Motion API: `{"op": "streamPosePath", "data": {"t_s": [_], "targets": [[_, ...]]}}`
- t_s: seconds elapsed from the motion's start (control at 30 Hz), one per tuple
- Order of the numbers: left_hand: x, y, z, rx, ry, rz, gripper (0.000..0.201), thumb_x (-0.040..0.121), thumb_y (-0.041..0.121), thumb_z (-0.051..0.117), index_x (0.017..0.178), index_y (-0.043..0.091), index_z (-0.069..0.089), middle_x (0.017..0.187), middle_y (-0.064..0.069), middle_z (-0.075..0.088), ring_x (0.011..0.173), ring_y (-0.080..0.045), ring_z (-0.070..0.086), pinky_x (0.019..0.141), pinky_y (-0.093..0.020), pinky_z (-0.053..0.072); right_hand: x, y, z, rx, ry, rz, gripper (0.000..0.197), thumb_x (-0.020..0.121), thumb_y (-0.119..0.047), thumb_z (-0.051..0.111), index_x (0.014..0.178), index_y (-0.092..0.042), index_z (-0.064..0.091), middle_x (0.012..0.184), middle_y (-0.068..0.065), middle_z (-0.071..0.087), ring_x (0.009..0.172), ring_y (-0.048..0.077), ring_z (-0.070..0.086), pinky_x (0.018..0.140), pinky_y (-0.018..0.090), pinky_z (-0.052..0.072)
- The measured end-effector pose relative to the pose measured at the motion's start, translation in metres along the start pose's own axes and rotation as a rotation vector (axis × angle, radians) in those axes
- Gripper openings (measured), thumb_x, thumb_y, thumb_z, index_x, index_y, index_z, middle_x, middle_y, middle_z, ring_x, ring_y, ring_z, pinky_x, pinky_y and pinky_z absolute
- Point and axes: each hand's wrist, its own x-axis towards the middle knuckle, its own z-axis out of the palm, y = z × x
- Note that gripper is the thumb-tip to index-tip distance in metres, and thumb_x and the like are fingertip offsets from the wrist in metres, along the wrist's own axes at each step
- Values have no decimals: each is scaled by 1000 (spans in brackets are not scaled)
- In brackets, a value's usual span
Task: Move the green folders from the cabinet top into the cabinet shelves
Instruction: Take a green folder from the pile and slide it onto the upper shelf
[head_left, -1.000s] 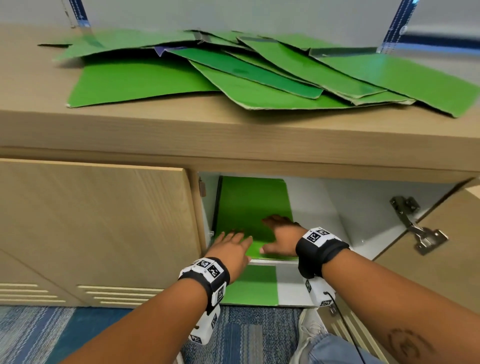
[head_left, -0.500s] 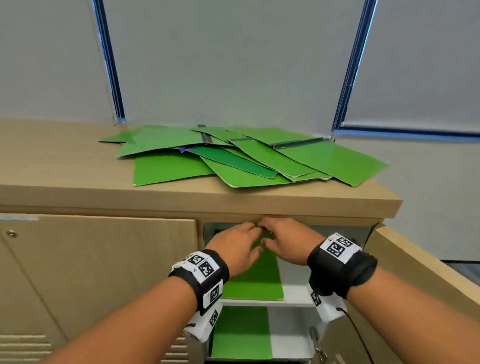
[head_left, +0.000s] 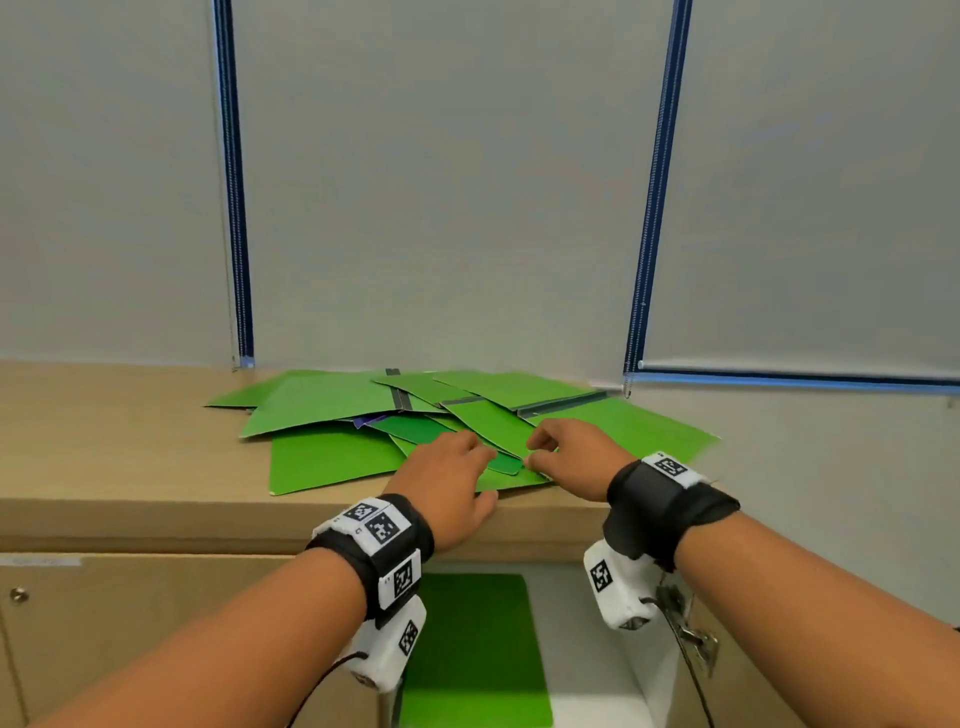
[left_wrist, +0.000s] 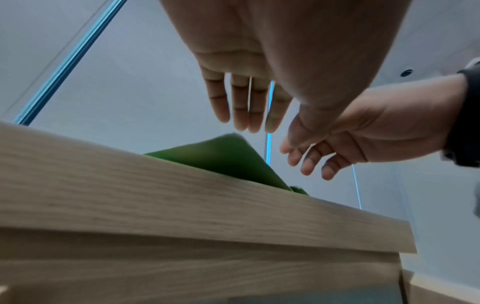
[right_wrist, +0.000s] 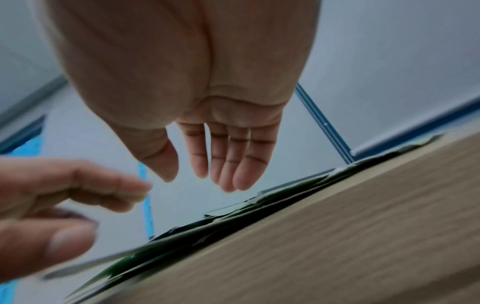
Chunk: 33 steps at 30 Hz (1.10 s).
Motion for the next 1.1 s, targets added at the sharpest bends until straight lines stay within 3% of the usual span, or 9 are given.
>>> {"op": "streamPosePath", "data": {"t_s": [0.1,0.27,0.37,0.53,0.67,0.77,0.83,0.93,1.1], "targets": [[9,-9,5,2,-154,-76,60,91,51,46,143,22,40,153,-2,33,138,-22,34,113,-40,31,31,10,-2,-146,-49,139,47,91,-32,58,130,-7,55,134,14,57,122,30,54,99,33,44],[13,-28,18,-71,-386,-120,63,93,59,39,141,19,41,146,-4,43,131,-23,44,108,-42,38,53,23,5,-345,-305,299,68,99,-52,36,140,2,42,147,21,42,134,34,43,107,34,37],[14,-34,21,-133,-381,-119,59,94,59,35,136,18,47,139,-7,50,124,-23,49,104,-40,41,55,36,18,-404,-411,303,73,98,-59,29,137,0,48,144,21,47,130,33,47,105,35,38],[25,-37,14,-210,-288,-185,56,97,51,39,140,17,43,140,-11,46,126,-26,48,104,-36,39,36,26,27,-522,-316,136,70,95,-63,31,128,-7,56,136,19,52,122,36,50,100,37,39],[34,-45,7,-206,-264,-236,56,95,43,48,144,16,37,144,-12,39,127,-27,47,106,-38,40,11,10,24,-397,-327,18,87,82,-70,53,147,-15,35,147,14,39,132,34,38,108,41,35],[38,-46,5,-195,-280,-274,59,95,41,49,145,14,33,147,-14,34,127,-30,47,104,-38,40,-6,1,20,-403,-327,14,102,70,-55,75,149,-14,25,144,13,34,132,34,35,105,46,39],[39,-45,8,-186,-305,-294,58,95,40,48,145,13,34,146,-15,35,127,-31,46,103,-38,41,-11,-3,18,-524,-302,54,83,74,-40,74,141,-11,34,138,14,39,127,35,39,98,44,44],[41,-46,13,-190,-306,-321,56,94,40,49,142,12,39,143,-15,39,123,-31,49,101,-38,43,-10,-4,13,-598,-298,17,30,87,-14,54,115,-4,59,121,16,61,109,34,59,85,36,49],[45,-53,4,-261,-166,-341,54,95,42,50,139,12,43,143,-13,37,122,-30,51,102,-37,42,-11,-6,-8,-632,-99,-39,26,89,1,42,107,-7,59,108,15,64,101,33,62,72,32,42]]}}
